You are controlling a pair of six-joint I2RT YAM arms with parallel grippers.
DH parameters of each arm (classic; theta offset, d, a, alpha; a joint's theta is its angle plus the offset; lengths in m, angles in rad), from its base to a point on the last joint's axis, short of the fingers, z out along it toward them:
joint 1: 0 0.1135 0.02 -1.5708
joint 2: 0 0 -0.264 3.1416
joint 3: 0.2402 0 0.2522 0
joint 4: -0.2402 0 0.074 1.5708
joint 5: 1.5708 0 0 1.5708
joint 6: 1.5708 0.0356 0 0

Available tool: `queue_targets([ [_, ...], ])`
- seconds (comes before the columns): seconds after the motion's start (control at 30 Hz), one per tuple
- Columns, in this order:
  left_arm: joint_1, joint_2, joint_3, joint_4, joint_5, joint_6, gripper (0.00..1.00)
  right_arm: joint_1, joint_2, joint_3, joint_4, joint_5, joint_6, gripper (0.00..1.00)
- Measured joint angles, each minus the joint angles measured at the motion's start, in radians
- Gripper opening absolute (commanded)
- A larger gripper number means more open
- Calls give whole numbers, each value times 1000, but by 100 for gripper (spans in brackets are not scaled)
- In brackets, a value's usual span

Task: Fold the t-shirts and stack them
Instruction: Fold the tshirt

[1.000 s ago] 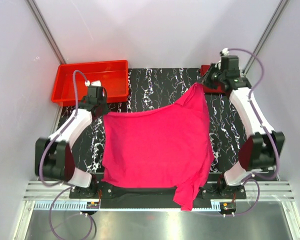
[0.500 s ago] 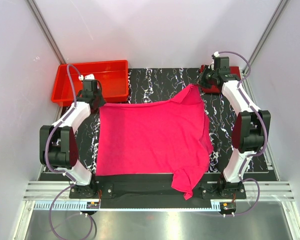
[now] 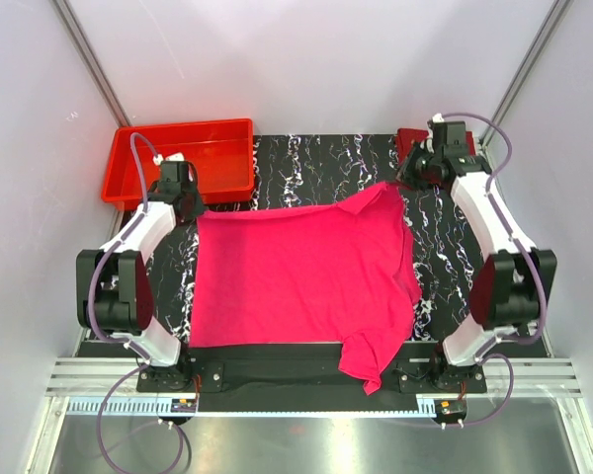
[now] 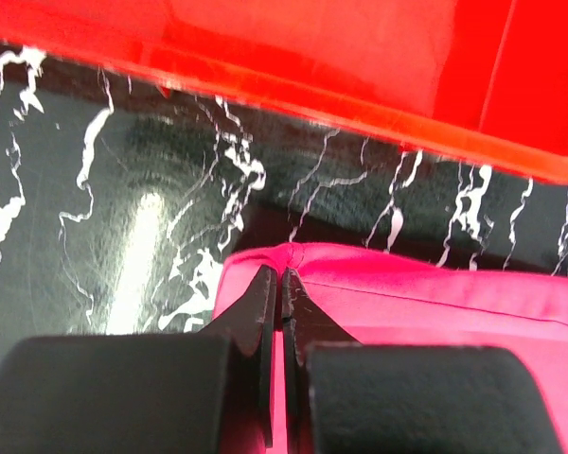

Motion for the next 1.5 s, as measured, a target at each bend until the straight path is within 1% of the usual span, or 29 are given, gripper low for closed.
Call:
queue_targets([
  [0.1,0,-16,-10,-32,9,-3,0,0,-98,-85,-60,0,6,0],
  [0.2,1,-33,-16,-72,11,-6,0,0,-164,-133,-120,0,7,0],
  [0.53,2,-37,-36,-212,11,-29,0,0,-278,-292,-244,-4,6,0],
  [0.7,2,-37,-63,-256,11,-49,0,0,-300,-341,-274,-3,5,0],
  [0.87,2,-37,-85,-273,12,-61,0,0,-313,-355,-287,-1,2,0],
  [1.1,2,-21,-87,-275,15,-74,0,0,-308,-389,-286,2,1,0],
  [1.5,2,44,-86,-266,22,-79,0,-4,-273,-390,-272,8,-3,0],
])
